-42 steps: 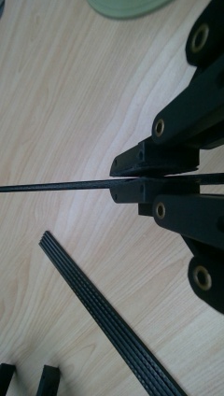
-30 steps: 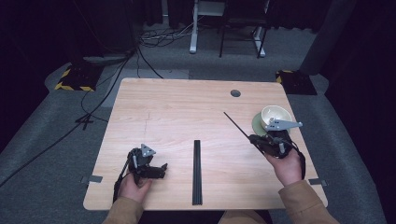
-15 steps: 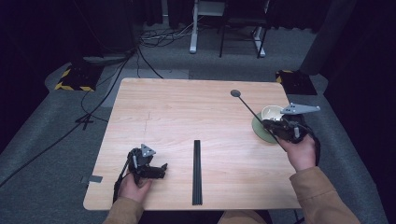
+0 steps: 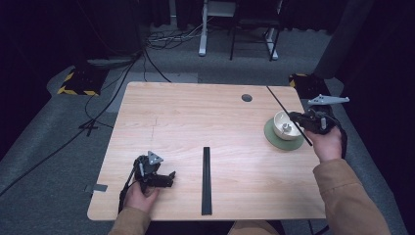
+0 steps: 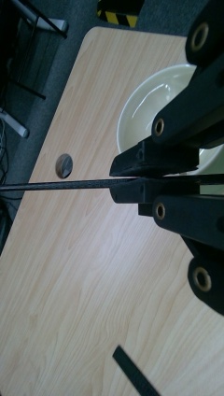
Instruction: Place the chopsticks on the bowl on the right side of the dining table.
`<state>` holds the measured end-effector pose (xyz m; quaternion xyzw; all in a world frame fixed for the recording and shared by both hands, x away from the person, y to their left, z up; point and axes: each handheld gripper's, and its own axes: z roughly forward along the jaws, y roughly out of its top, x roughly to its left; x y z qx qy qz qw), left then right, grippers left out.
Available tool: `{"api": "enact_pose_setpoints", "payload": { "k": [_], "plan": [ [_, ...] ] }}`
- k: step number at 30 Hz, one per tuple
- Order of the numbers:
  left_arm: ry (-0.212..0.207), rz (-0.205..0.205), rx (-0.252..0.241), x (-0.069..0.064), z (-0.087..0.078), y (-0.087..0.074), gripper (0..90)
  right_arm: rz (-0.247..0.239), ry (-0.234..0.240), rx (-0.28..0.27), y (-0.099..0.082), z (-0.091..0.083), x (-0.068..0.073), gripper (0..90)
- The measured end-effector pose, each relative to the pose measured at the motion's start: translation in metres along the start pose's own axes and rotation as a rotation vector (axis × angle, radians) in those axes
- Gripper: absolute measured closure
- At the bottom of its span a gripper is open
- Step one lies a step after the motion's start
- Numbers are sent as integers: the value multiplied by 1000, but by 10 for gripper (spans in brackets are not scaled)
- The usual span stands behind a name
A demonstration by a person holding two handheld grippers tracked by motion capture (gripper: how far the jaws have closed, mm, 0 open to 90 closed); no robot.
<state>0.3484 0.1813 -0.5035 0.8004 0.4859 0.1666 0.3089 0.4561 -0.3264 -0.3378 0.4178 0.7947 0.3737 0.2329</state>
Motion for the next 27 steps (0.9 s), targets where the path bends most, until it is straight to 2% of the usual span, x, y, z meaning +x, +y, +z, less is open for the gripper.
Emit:
{"api": "enact_pose_setpoints", "payload": {
  "k": [4, 6, 8, 16, 27],
  "plan": [
    [0, 1, 0, 0, 0, 0, 19, -64, -34, -1, 2, 7, -13, 855],
    [0, 0, 0, 0, 0, 0, 19, -80, -51, 19, 2, 12, -21, 855],
    [0, 0, 0, 0, 0, 0, 19, -62, -52, 31, 2, 14, -23, 855],
    [0, 0, 0, 0, 0, 0, 19, -41, -54, 94, -6, 31, -37, 855],
    [0, 0, 0, 0, 0, 0, 19, -47, -50, 172, -17, 61, -36, 856]
  ]
}}
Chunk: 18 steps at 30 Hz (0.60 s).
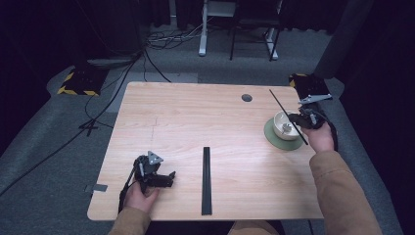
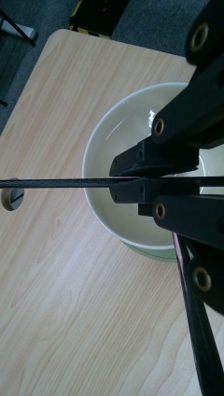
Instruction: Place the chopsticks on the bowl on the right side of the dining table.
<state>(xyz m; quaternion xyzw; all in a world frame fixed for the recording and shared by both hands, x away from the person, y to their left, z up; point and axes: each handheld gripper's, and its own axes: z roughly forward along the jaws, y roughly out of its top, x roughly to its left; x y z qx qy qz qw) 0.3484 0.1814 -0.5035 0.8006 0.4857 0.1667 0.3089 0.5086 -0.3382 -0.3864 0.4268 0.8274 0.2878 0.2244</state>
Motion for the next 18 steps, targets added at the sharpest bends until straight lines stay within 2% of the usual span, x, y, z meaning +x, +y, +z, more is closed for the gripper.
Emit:
{"api": "enact_pose_setpoints", "payload": {
  "k": [7, 18],
  "plan": [
    [0, 0, 0, 0, 0, 0, 19, -3, 0, 28, -2, 11, 1, 856],
    [0, 0, 0, 0, 0, 0, 19, 8, -4, 61, -9, 19, -1, 855]
  ]
}}
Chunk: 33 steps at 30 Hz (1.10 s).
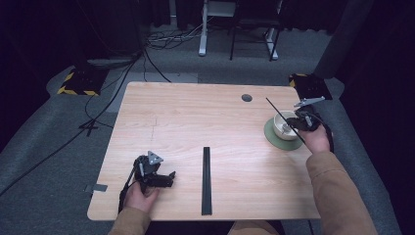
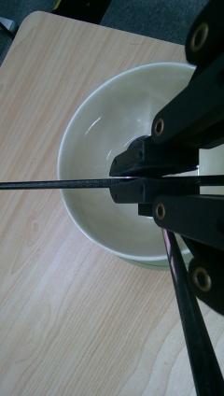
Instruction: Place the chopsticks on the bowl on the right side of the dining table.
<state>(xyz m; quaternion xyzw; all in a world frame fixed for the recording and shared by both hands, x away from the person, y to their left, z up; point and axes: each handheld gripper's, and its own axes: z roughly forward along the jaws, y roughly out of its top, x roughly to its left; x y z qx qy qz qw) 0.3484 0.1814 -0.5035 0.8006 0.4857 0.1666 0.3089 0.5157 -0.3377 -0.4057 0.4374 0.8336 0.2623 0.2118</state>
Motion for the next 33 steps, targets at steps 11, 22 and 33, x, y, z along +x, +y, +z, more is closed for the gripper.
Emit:
{"api": "enact_pose_setpoints", "payload": {
  "k": [11, 22, 33],
  "plan": [
    [0, 0, 0, 0, 0, 0, 19, 30, -10, -48, -2, -4, 0, 678],
    [11, 4, -4, 0, 1, 1, 17, 99, 19, -174, 4, -36, 6, 610],
    [12, 4, -6, 0, 1, 1, 17, 96, 88, -266, 11, -71, 32, 594]
  ]
}}
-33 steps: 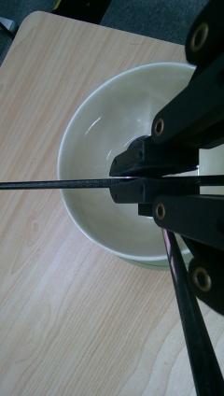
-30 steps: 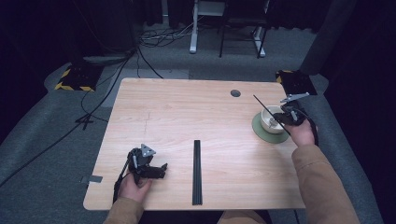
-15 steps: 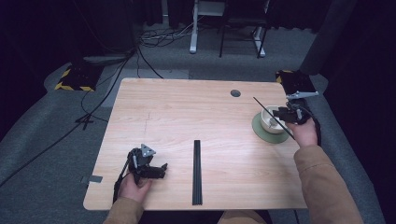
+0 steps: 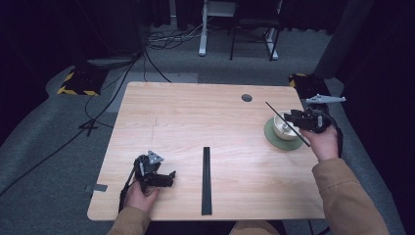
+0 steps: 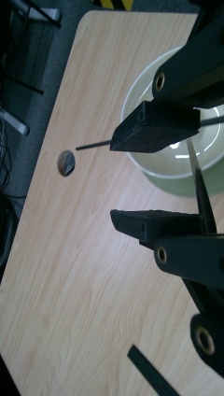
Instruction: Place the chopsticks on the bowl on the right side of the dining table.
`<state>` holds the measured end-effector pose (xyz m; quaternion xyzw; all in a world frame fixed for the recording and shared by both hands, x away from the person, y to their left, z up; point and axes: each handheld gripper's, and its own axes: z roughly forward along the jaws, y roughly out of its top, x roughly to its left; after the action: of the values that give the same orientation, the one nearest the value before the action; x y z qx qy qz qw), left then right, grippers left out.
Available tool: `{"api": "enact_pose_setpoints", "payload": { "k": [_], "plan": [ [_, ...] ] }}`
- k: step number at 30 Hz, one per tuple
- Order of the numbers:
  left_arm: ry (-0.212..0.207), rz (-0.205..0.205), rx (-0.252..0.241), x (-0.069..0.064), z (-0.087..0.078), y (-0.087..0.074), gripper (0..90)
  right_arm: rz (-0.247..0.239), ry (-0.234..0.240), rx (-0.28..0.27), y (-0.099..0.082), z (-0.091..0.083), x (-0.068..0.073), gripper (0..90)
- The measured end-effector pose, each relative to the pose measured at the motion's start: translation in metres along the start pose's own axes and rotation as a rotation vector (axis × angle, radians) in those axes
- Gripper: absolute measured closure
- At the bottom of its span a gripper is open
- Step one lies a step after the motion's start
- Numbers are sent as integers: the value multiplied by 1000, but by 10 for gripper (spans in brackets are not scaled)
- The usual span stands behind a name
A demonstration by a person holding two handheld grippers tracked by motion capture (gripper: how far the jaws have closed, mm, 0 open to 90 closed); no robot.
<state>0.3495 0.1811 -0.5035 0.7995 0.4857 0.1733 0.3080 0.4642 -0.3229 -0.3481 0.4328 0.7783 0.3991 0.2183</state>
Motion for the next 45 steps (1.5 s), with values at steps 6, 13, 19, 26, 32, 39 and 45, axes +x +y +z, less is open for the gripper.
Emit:
{"api": "enact_pose_setpoints", "payload": {
  "k": [6, 13, 19, 26, 32, 39, 45],
  "plan": [
    [-13, -4, 6, 0, -1, -1, 17, -42, 64, -25, 4, -10, 26, 588],
    [-14, -5, 5, -1, -1, -1, 17, -78, 116, -61, 9, -18, 58, 589],
    [-14, -5, 5, -1, -1, -1, 17, -116, 177, -61, 10, -17, 87, 584],
    [-12, -5, 7, -1, -1, -1, 17, -135, 234, -66, 5, -12, 112, 585],
    [-14, -6, 3, -1, -1, -1, 17, -130, 297, -55, -6, -3, 133, 585],
    [-14, -6, 3, -1, -1, -1, 17, -122, 340, -24, -20, 10, 151, 583],
    [-13, -6, 3, -1, -1, -1, 17, -130, 362, -9, -33, 22, 164, 575]
  ]
}}
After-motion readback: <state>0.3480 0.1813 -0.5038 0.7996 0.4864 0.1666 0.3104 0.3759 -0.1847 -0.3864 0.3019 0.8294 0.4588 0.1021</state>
